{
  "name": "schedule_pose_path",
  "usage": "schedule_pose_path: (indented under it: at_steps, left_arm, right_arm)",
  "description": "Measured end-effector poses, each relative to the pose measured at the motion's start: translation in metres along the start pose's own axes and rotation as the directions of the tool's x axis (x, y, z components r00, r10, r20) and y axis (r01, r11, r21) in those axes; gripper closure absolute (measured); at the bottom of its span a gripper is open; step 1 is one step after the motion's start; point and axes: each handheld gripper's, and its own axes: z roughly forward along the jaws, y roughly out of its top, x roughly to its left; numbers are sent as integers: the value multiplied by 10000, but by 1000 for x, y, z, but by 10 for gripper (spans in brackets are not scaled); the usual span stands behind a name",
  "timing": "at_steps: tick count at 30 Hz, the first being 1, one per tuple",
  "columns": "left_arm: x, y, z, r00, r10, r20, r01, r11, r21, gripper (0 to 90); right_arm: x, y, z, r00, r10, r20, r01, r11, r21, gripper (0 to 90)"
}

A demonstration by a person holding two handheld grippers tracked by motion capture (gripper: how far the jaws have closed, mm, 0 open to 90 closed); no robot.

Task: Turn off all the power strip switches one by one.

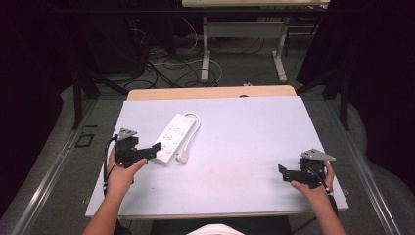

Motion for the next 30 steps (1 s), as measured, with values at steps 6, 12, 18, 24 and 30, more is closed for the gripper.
schedule_pose_path:
  at_steps: [6,12,18,24,30]
  left_arm:
    - [-2,16,4,10000,61,70,-61,10000,49,103]
    - [-4,31,8,9998,138,132,-140,9998,150,144]
    - [-9,42,13,9996,243,140,-245,9996,121,155]
    - [-10,53,18,9981,-175,584,169,9998,121,162]
    - [-11,63,25,9985,-185,508,180,9998,96,163]
  right_arm:
    - [2,0,0,10000,60,-55,-60,10000,-4,7]
    - [3,0,2,9999,-89,-84,90,10000,19,16]
    - [2,-1,2,10000,4,-75,-3,10000,40,23]
    - [2,-1,2,10000,-49,-47,50,10000,69,26]
    - [2,-1,3,10000,45,-83,-44,9999,108,32]
